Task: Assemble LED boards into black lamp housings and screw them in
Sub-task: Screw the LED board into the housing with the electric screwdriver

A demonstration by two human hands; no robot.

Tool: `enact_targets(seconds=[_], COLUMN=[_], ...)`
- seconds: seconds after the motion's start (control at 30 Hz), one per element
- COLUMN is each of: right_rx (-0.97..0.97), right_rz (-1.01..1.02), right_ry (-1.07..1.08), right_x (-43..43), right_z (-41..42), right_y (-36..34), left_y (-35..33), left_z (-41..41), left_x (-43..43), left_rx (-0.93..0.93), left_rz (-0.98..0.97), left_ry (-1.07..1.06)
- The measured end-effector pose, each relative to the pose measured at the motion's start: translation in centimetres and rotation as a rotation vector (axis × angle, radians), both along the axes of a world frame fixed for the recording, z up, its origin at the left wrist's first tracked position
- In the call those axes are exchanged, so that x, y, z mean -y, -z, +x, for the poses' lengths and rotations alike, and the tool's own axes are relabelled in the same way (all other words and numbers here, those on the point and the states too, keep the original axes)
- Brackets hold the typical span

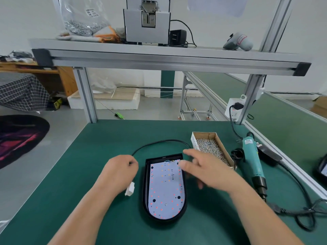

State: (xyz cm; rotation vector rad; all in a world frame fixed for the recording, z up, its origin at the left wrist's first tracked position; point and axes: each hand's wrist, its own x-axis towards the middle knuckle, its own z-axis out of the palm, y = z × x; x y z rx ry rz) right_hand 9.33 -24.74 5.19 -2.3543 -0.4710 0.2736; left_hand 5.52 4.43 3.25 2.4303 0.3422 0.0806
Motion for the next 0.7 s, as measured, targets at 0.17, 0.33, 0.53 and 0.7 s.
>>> enact_targets(seconds=[0.17, 0.33, 0.53, 0.7], right_rx=[-0.183, -0.231, -0.219, -0.22], right_rz=[0.25, 0.437, 0.671, 0.75], right_ry=[-0.047, 0.06, 0.132, 0.167], right_x=[-1.8, -1.6, -1.4, -2.5], right_z=[0.1, 0.5, 0.3, -0.2], right_y=[1.7, 1.5, 1.0, 1.0], left_y=[0.0, 0.6, 0.7, 0.8], left_z=[0.1, 0.2, 0.1, -0.4], left_x=[-0.4, -0.4, 0.3, 2.2], left_rx=[-0.046, 0.137, 0.161, 0.102], left_rz=[-0.086, 0.106, 0.308, 0.107], left_ry=[0.09, 0.088, 0.07, 0.168])
